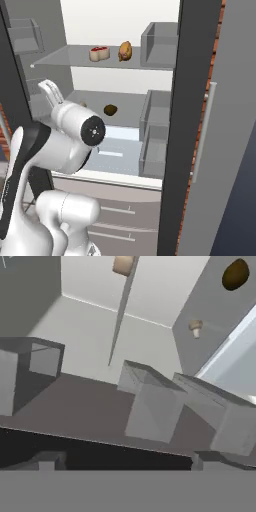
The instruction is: Gather the mushroom and avocado from the fridge and place them on a tray on the dining counter. Then gather the steak and chicken drumstick from the fridge and place them on the other tray.
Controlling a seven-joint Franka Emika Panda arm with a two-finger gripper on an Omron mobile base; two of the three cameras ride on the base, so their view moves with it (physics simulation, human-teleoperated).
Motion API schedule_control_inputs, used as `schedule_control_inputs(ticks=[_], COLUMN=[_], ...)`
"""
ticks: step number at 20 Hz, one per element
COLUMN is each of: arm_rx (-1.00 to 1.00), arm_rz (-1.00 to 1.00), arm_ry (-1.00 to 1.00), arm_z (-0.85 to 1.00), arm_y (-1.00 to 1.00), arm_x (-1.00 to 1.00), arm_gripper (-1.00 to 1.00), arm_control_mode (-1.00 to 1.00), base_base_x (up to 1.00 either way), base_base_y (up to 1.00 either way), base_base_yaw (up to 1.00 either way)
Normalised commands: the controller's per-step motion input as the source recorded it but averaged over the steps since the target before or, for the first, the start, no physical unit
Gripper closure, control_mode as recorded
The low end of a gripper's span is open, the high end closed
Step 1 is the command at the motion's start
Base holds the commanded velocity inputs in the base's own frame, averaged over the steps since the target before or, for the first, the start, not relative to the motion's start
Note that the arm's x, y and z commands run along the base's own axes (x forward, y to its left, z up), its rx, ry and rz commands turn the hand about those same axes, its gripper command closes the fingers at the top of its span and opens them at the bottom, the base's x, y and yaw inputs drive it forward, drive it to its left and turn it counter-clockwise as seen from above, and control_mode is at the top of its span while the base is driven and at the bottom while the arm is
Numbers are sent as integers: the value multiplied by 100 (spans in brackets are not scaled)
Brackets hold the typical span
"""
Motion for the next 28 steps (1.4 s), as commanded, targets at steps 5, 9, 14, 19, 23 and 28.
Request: schedule_control_inputs(ticks=[5,9,14,19,23,28], arm_rx=[17,9,5,4,0,0], arm_rz=[5,13,23,23,20,18], arm_ry=[10,13,9,5,1,0], arm_z=[-11,-6,0,0,0,0], arm_y=[31,35,26,42,63,75], arm_x=[68,59,36,15,-2,-16], arm_gripper=[-100,-100,-100,-100,-100,-100], arm_control_mode=[-100,-100,-100,-100,-100,-100], base_base_x=[0,0,0,0,0,0], base_base_y=[0,0,0,0,0,0], base_base_yaw=[0,0,0,0,0,0])
